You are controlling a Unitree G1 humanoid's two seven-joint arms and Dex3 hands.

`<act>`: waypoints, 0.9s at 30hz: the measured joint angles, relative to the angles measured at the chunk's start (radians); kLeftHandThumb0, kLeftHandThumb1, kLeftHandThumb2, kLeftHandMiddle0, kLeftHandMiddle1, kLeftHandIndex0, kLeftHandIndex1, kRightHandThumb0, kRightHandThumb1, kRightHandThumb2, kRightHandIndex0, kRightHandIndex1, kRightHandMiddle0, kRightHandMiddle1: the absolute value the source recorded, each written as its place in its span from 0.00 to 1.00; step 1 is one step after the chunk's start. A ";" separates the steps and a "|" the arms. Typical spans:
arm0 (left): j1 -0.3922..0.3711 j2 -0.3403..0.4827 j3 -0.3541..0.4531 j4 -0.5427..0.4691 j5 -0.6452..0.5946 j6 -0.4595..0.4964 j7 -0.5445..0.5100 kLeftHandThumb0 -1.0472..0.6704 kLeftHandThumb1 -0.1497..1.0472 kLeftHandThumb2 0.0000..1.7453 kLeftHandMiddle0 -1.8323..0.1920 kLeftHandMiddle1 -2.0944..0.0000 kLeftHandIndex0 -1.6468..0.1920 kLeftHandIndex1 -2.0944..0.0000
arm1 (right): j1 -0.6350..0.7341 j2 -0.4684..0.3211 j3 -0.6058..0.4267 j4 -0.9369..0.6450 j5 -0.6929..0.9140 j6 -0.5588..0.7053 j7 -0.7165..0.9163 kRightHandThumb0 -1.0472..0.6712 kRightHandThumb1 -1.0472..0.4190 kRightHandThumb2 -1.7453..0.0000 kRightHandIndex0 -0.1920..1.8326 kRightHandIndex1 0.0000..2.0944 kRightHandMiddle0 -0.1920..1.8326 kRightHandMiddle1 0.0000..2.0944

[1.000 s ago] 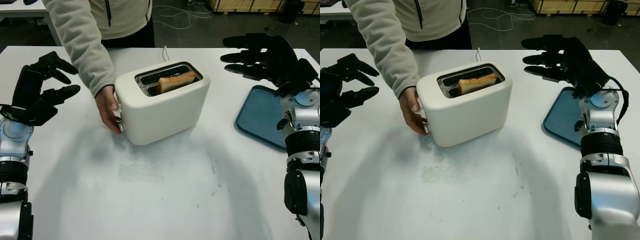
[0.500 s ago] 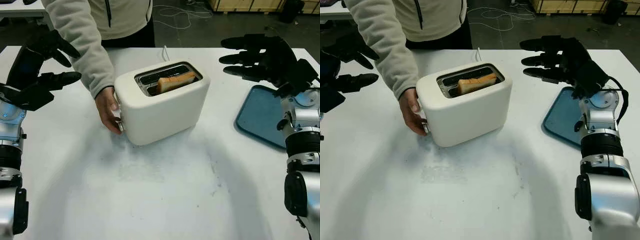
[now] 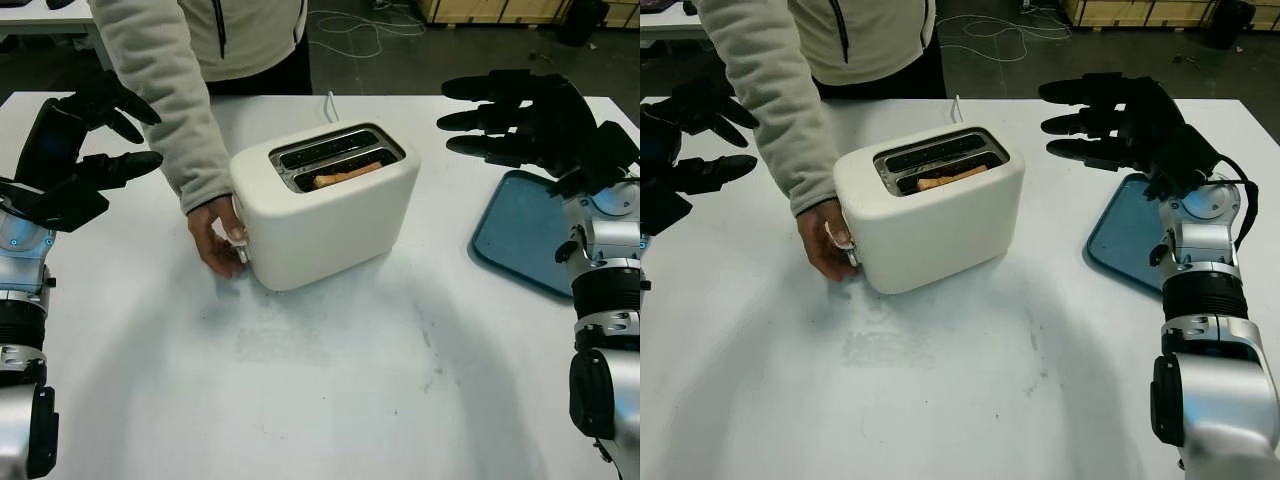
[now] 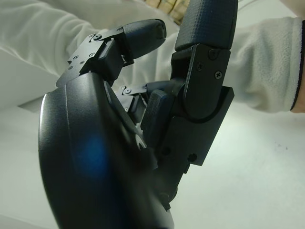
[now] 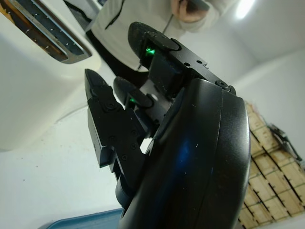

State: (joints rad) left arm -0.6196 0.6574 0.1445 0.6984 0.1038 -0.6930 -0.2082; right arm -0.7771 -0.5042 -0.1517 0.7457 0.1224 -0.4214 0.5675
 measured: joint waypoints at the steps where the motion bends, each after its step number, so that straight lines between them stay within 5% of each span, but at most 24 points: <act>1: 0.001 0.000 0.000 0.000 0.000 0.000 0.000 0.00 0.89 0.14 0.64 0.33 0.65 0.38 | 0.000 0.000 0.000 0.000 0.000 0.000 0.000 0.65 0.16 1.00 0.56 0.09 0.53 0.00; 27: 0.020 -0.006 0.000 0.001 -0.007 0.001 0.012 0.00 0.89 0.16 0.60 0.35 0.62 0.39 | 0.008 0.002 0.001 -0.041 0.000 0.020 -0.017 0.63 0.15 1.00 0.51 0.18 0.54 0.01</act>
State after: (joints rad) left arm -0.5998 0.6510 0.1446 0.6999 0.0966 -0.6921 -0.1964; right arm -0.7691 -0.5025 -0.1504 0.7043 0.1222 -0.4013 0.5502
